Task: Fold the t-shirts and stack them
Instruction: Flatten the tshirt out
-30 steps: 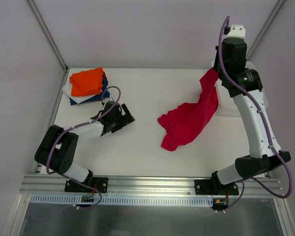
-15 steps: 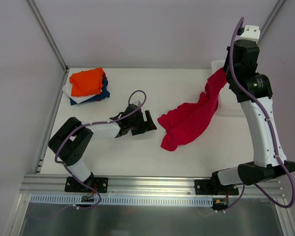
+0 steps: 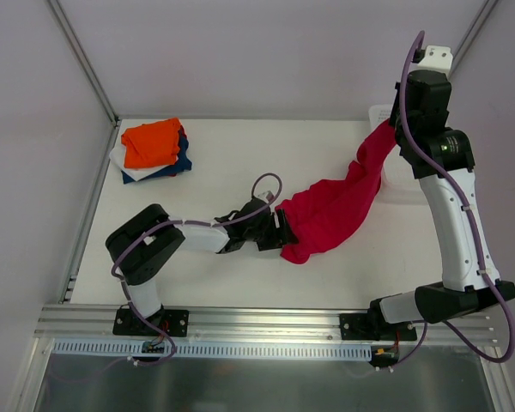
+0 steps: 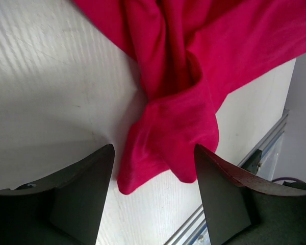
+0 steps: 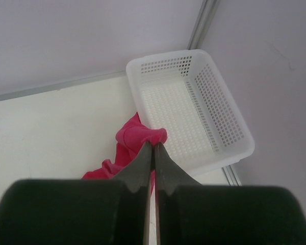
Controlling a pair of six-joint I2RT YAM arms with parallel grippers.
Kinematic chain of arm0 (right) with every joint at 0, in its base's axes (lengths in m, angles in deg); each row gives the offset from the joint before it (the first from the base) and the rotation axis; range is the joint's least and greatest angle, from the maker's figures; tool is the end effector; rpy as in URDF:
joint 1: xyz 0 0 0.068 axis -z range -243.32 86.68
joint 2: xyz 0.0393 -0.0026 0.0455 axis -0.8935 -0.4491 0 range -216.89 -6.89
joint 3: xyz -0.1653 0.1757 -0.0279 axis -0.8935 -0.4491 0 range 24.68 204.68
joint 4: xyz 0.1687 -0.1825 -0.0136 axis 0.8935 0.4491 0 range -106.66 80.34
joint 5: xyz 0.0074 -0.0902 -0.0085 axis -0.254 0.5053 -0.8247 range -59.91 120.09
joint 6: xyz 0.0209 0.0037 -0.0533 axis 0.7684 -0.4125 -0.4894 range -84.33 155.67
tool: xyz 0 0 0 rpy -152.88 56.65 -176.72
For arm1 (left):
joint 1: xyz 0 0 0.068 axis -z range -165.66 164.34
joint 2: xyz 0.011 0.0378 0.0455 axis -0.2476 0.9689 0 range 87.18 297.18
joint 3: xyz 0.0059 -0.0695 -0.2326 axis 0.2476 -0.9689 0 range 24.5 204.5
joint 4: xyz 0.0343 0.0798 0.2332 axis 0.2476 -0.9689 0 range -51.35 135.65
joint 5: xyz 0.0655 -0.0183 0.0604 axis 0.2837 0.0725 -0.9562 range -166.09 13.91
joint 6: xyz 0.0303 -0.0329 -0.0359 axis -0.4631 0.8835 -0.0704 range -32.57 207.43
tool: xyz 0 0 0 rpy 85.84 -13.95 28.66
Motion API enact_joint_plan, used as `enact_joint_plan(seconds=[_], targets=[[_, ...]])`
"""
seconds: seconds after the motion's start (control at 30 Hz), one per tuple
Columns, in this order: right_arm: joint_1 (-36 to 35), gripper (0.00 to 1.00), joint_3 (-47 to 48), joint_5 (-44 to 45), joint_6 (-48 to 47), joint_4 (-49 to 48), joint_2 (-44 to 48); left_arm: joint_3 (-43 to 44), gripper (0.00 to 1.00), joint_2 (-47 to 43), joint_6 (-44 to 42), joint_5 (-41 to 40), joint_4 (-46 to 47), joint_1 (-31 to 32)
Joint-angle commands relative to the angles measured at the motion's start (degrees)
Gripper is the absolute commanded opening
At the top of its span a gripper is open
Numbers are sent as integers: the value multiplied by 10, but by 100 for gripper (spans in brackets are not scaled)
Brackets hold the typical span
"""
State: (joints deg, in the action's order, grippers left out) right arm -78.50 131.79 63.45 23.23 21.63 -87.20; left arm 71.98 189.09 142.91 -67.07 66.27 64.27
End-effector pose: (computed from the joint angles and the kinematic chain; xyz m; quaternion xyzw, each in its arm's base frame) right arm 0.2627 0.0482 0.4795 -0.0006 0.7636 -0.2077 0.6114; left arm 0.2180 -0.2691 0.1244 -0.0056 0.8802 -0.4155 0.2293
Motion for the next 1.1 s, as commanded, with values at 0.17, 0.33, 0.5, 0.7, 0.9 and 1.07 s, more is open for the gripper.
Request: enact_joint_plan(seconds=[0.17,0.33,0.5,0.7,0.9,1.07], targets=[[9,0,4,-10,7,-12,3,-65,62,12,28,-18,-78,32],[8,0,2,-16,8,-12,1,-114,51,-20,41,-37,-88,34],[9,0,-1,-22,11,-11,0,-149,49,-48,55,-51,-93,39],[9,0,-1,-30,13,-12,7,-133,46,-36,45,-61,-104,39],[8,0,-4,-33,10,-12,15,-93,45,5,30,-60,-103,39],[9,0,-8,-34,8,-12,15,-78,33,22,24,-59,-103,39]])
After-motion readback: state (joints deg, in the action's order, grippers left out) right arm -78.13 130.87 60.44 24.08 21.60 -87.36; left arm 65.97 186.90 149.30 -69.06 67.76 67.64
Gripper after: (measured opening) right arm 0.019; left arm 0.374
